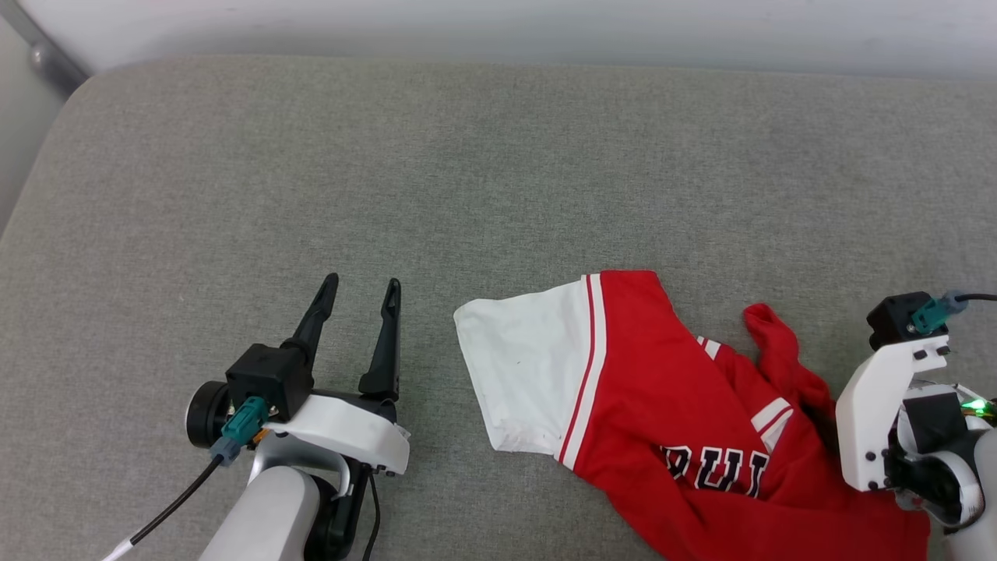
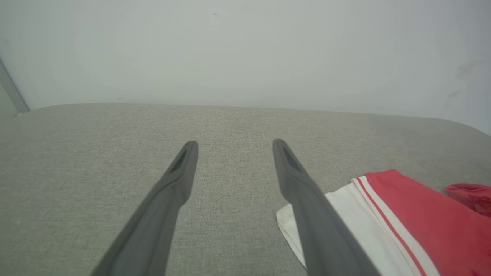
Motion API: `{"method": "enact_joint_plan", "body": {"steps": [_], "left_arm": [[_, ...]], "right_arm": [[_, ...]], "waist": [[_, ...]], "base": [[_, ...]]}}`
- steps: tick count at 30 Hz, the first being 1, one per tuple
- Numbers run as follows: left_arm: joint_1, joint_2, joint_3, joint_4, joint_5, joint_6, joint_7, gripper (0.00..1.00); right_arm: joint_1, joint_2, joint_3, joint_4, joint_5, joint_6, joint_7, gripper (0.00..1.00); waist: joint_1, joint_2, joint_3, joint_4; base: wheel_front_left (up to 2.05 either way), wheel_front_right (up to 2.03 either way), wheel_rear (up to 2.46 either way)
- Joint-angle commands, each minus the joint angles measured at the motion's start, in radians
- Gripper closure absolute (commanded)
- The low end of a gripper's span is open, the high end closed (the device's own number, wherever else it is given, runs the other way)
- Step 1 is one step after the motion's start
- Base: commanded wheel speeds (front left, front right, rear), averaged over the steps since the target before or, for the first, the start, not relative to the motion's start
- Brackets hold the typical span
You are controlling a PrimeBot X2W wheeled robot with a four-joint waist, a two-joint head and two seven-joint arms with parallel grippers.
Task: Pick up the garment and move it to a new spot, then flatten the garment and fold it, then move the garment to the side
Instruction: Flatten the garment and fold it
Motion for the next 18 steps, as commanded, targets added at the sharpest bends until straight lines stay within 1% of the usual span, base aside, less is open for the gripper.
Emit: {"method": "enact_joint_plan", "body": {"steps": [1,2,3,4,6,8,12,16,18], "left_arm": [[-0.009,-0.004,0.001,0.005,0.004,-0.005,-0.007,0.00],[-0.011,-0.007,0.001,0.008,0.005,-0.004,-0.009,0.00],[-0.010,-0.008,0.002,0.012,0.004,-0.005,-0.009,0.00],[-0.009,-0.010,0.003,0.015,0.004,-0.005,-0.009,0.00],[-0.006,-0.011,0.006,0.021,0.004,-0.005,-0.010,0.00],[-0.002,-0.012,0.008,0.027,0.002,-0.007,-0.011,0.00],[0.008,-0.016,0.010,0.036,0.003,-0.008,-0.013,0.00],[0.022,-0.016,0.013,0.041,0.002,-0.009,-0.014,0.00],[0.028,-0.017,0.013,0.042,0.003,-0.009,-0.015,0.00]], "right_arm": [[0.023,0.008,0.024,0.053,0.010,-0.001,0.034,0.29],[0.030,0.010,0.032,0.073,0.024,-0.001,0.050,0.58],[0.032,0.015,0.043,0.084,0.033,-0.001,0.061,0.82],[0.032,0.015,0.052,0.092,0.046,0.000,0.069,1.00],[0.023,0.010,0.063,0.089,0.064,0.000,0.066,1.00],[-0.003,-0.006,0.067,0.062,0.076,-0.001,0.035,1.00],[-0.070,-0.043,0.060,-0.007,0.054,-0.001,-0.080,1.00],[-0.095,-0.049,0.010,-0.049,0.006,-0.001,-0.196,1.00],[-0.101,-0.040,-0.047,-0.063,-0.023,-0.001,-0.247,1.00]], "waist": [[-0.0001,-0.0001,0.004,0.004],[-0.0001,-0.0001,0.003,0.005],[-0.0001,-0.0001,0.002,0.006],[-0.0001,-0.0001,-0.001,0.005],[-0.0001,-0.0001,-0.008,0.002],[-0.0001,-0.0001,-0.019,-0.002],[-0.0001,-0.0001,-0.046,-0.017],[-0.0001,-0.0001,-0.076,-0.037],[-0.0001,-0.0001,-0.089,-0.046]], "base": [[0.00,0.00,0.00],[0.00,0.00,0.00],[0.00,0.00,0.00],[0.00,0.00,0.00],[0.00,0.00,0.00],[0.00,0.00,0.00],[0.00,0.00,0.00],[0.00,0.00,0.00],[0.00,0.00,0.00]]}}
